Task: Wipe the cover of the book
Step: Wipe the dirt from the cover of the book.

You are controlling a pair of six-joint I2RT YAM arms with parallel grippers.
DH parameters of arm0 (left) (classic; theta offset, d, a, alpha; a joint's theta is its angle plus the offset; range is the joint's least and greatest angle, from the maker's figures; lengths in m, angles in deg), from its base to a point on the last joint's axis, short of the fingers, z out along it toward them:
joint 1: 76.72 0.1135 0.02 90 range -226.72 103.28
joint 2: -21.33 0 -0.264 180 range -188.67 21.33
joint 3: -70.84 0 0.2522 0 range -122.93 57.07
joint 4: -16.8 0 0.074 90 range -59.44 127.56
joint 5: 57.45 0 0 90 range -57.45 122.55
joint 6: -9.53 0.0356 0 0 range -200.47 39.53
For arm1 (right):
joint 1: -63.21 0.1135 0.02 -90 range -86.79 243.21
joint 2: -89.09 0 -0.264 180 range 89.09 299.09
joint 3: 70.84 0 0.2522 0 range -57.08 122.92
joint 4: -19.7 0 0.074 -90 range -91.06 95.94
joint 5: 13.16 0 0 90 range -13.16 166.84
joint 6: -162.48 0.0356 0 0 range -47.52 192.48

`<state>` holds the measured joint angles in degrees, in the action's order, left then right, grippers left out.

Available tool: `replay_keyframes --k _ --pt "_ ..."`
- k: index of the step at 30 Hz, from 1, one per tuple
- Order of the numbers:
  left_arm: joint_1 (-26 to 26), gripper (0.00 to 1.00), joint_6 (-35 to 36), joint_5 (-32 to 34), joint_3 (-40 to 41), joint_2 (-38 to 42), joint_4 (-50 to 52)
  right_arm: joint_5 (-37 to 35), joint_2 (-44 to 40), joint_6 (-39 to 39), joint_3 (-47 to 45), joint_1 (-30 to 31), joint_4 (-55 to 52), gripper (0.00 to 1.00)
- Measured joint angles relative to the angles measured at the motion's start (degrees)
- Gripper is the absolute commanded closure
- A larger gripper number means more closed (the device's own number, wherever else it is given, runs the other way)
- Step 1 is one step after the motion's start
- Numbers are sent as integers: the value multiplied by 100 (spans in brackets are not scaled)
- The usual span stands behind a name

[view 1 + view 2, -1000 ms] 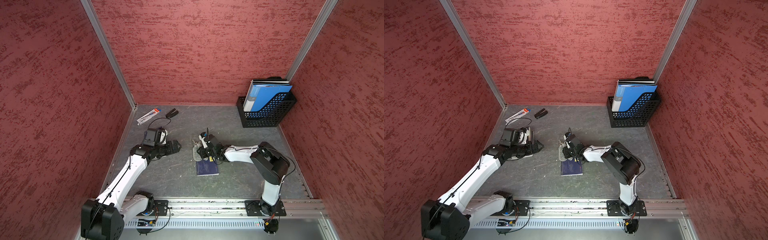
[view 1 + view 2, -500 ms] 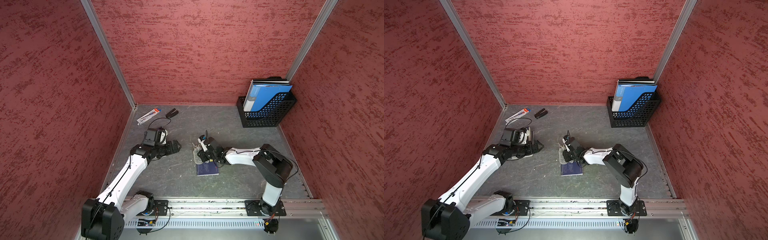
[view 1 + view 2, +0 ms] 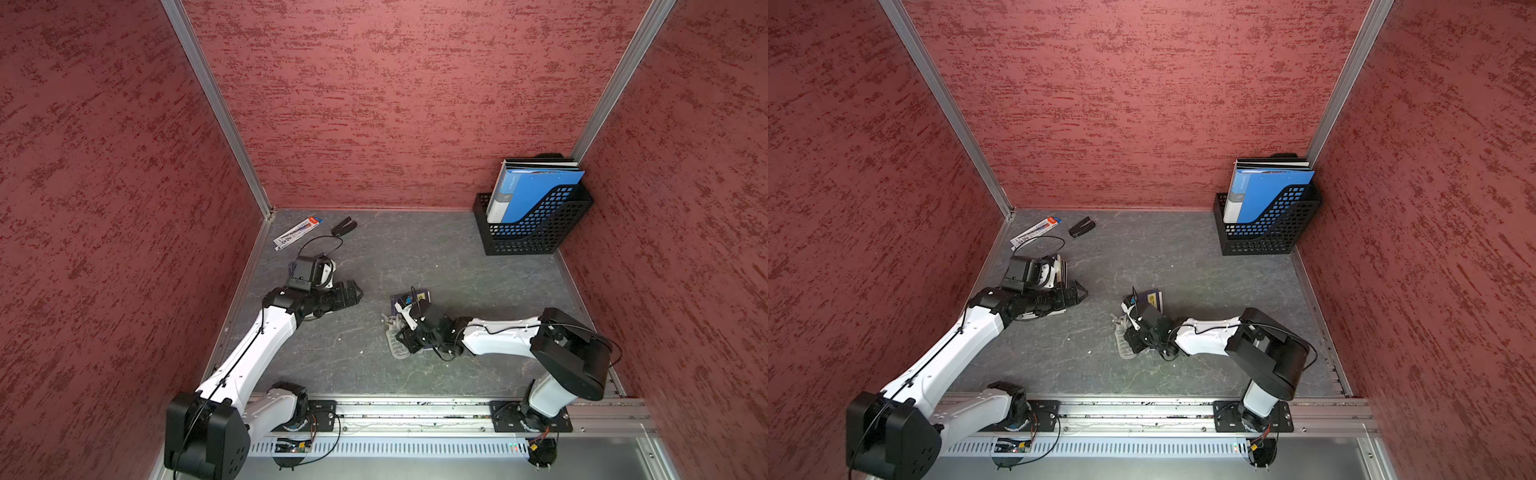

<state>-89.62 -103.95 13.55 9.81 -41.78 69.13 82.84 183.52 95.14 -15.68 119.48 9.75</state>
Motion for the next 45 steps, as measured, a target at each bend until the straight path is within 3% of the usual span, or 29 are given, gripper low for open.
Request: replay_keyframes --k 26,36,45 --pt "0 0 0 26 0 66 7 -120 -291 90 -299 -111 -107 71" --pt "2 0 0 114 0 229 61 -330 942 -101 1034 -962 -2 71" --pt "11 0 2 151 0 306 146 -522 1381 -424 1753 -1117 -334 71"
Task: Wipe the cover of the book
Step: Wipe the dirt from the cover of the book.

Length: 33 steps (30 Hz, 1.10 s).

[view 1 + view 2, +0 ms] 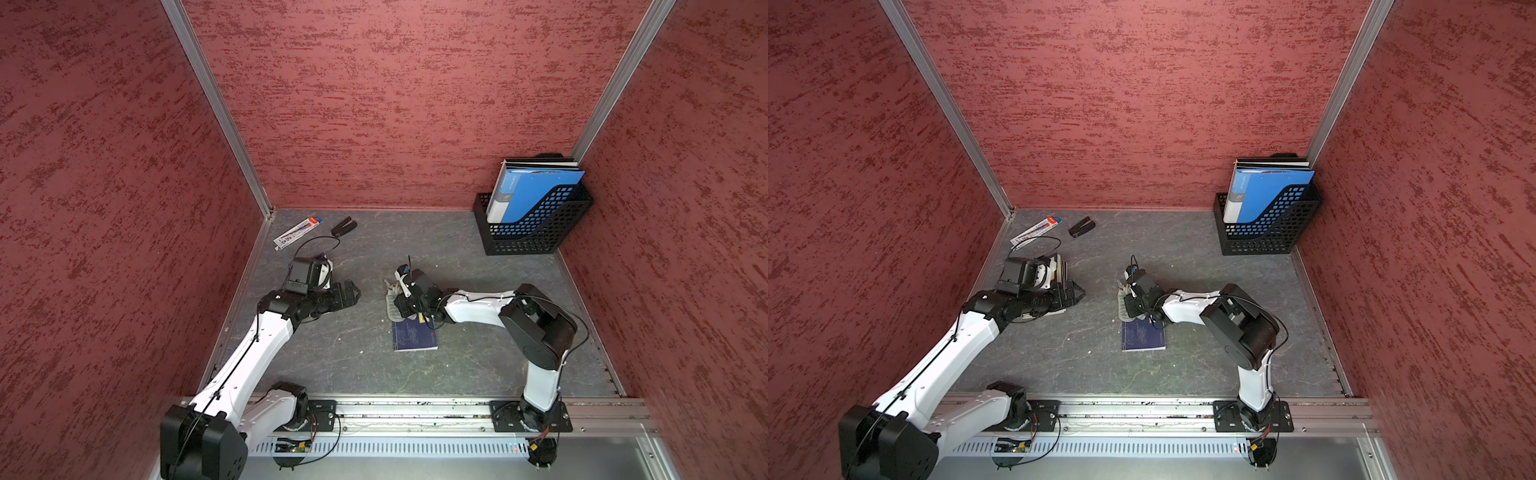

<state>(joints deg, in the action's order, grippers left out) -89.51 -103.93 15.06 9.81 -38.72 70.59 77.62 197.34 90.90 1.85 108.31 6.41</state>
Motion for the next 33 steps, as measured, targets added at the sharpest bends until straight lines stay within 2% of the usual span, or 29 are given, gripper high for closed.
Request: replay_keyframes --k 7,17,22,28,33 --pt "0 0 0 -2 0 -4 -2 -24 -146 -79 -229 42 35 71" --pt "4 0 0 -11 0 -87 -20 4 -1471 -2 -1729 476 48 71" --pt "4 0 0 -33 0 -214 -63 105 -1932 192 -2135 721 -101 70" --pt "4 0 -2 -59 0 -269 -131 105 -1934 520 -2035 791 -341 68" --pt "4 0 -2 -68 0 -269 -151 85 -1384 645 -1462 538 -385 69"
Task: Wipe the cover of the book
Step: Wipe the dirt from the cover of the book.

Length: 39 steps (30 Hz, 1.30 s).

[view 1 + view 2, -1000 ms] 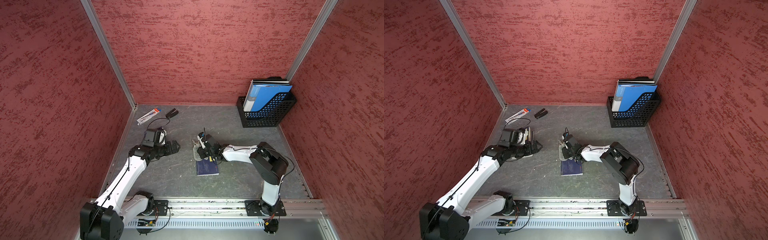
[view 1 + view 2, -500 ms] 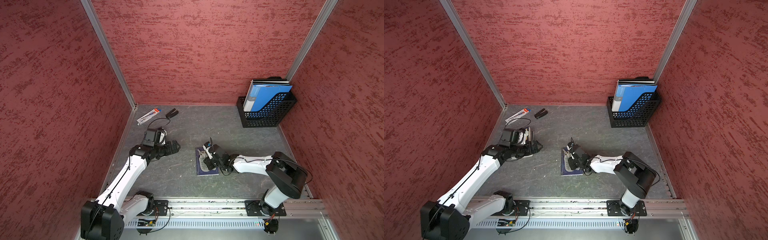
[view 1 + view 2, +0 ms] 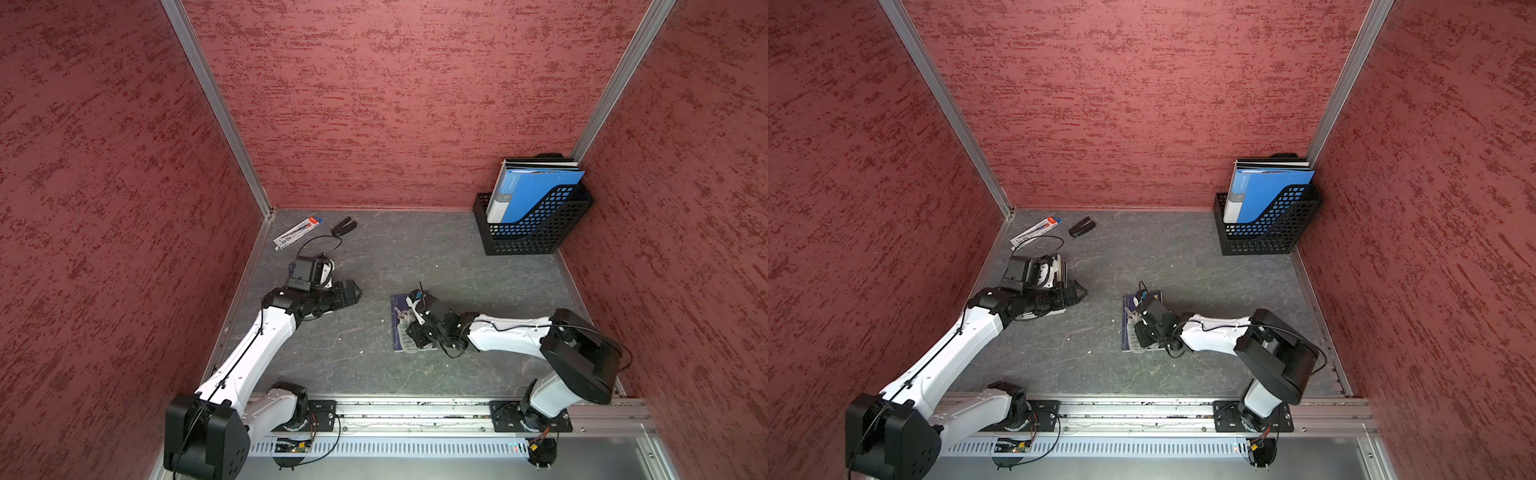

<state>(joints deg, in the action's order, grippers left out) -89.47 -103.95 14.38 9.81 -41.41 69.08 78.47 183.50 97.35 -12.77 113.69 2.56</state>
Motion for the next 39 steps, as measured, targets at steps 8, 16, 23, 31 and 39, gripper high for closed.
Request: replay_keyframes --k 8,16,23,31,39 --pt "0 0 -9 -57 20 146 -11 -66 767 17 870 -863 48 69" --pt "0 0 -13 -125 46 164 -96 -85 671 76 654 -894 175 70" --pt "0 0 0 -140 46 -15 -219 -144 28 507 -83 -435 221 70" --pt "0 0 44 -149 31 -197 -251 -173 -417 1182 -525 166 166 71" --pt "0 0 50 -153 17 -321 -258 -173 -715 1672 -774 505 74 71"
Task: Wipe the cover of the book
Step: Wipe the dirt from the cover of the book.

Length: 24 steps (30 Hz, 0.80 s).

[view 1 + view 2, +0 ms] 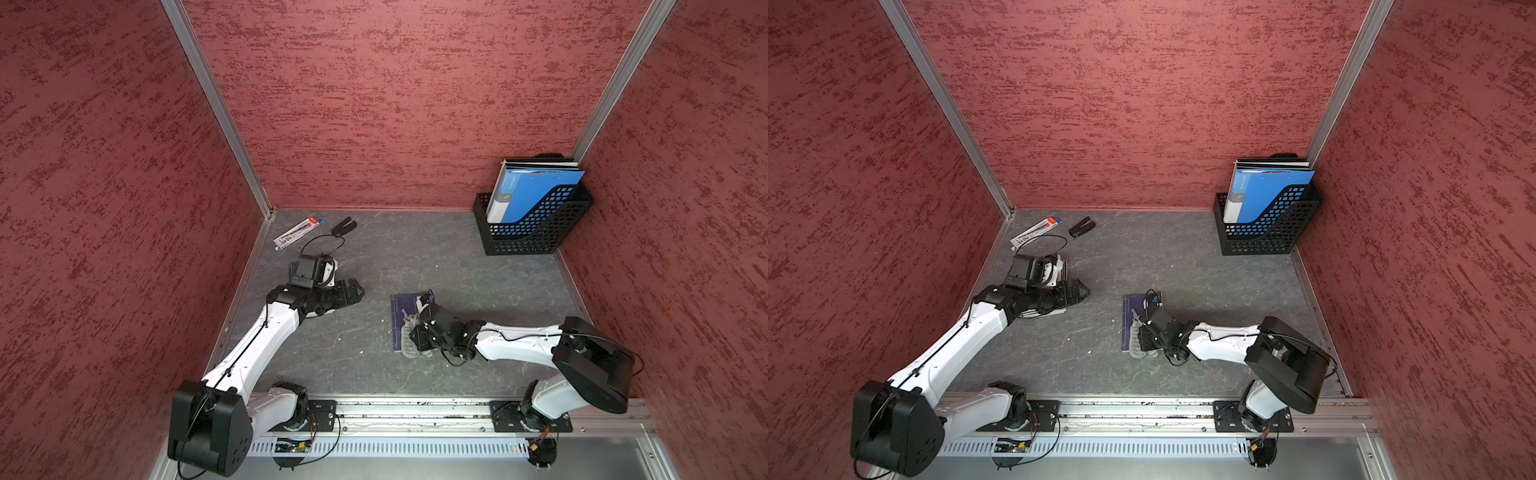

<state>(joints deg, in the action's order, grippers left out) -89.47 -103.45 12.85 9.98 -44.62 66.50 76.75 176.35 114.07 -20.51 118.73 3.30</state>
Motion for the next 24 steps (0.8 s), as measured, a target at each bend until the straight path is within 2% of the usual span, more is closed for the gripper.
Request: replay_keyframes --k 12,24 --pt "0 0 37 -2 -59 -11 0 81 -608 533 -529 127 -81 71" --pt "0 0 59 -31 -166 -63 2 90 -623 645 -557 138 -50 71"
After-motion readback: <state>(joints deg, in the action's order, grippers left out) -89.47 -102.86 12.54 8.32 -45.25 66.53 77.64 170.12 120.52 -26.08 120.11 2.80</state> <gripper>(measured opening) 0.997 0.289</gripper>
